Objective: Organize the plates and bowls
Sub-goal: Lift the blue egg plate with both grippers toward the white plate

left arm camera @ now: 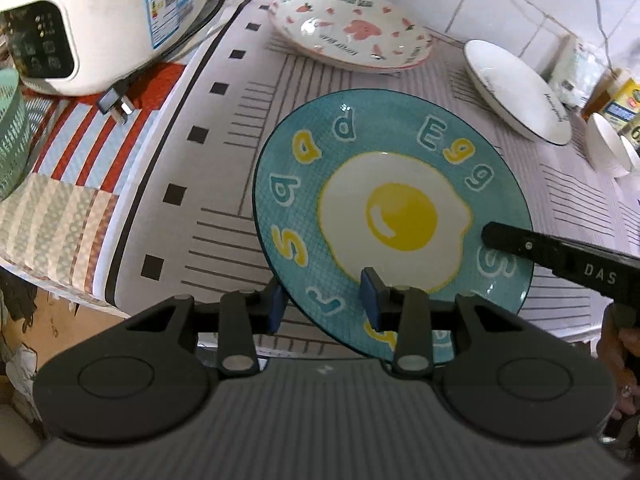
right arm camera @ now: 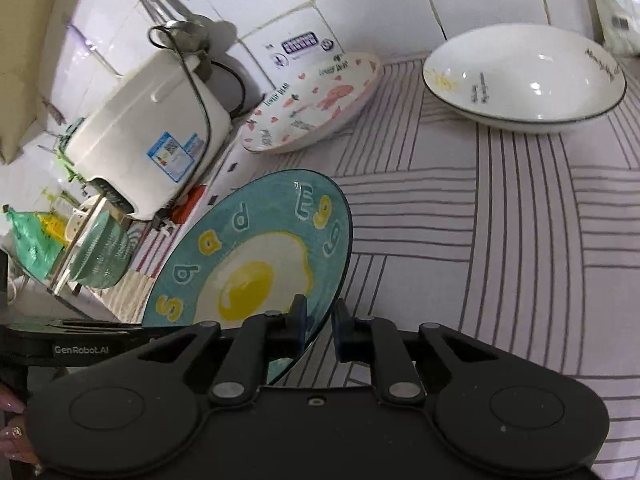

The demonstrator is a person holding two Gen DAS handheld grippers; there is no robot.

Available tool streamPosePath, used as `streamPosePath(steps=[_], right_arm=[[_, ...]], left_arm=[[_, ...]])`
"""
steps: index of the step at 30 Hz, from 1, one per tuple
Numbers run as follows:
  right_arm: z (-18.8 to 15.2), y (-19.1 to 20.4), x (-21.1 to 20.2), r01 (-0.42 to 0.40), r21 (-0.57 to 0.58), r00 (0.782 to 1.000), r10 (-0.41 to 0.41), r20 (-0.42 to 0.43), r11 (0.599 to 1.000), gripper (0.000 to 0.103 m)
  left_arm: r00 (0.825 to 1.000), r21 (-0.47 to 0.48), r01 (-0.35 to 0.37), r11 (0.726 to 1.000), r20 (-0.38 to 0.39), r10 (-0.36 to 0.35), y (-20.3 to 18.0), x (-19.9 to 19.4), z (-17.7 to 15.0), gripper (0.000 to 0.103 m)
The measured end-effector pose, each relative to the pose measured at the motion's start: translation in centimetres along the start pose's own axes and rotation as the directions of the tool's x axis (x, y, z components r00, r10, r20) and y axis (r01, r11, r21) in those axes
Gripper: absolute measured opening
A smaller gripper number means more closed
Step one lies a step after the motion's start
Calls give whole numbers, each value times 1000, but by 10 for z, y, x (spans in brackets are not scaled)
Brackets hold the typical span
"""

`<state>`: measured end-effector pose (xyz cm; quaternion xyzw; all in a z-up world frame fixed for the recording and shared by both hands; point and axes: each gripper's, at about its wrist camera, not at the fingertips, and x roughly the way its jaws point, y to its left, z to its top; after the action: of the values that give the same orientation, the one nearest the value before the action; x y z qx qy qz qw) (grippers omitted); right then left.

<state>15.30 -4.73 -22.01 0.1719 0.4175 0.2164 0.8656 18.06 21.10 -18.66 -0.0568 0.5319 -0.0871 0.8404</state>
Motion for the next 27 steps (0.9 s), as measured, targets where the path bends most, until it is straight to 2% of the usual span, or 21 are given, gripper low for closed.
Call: streamPosePath(steps=[6,13,22,27], right_arm=[[11,-9,-20,-33,17,999,33,14,999,18],[33,-30,-55,-47,-8,997,48,55,999,19],[69,-72,-92,-12,-75,994,19,104,997,20],[80,-102,-102,-6,-61,994,12,107,998,21]], left_arm=[[1000,27,2,1000,18,-3,-22,-15,9,36],[998,62,-1,998,68,-3,-71,-22,34,36],[996,102,27,994,84,-36,-136,-6,65,37],[996,116,23,993,84,-32,-164,8,78,37]])
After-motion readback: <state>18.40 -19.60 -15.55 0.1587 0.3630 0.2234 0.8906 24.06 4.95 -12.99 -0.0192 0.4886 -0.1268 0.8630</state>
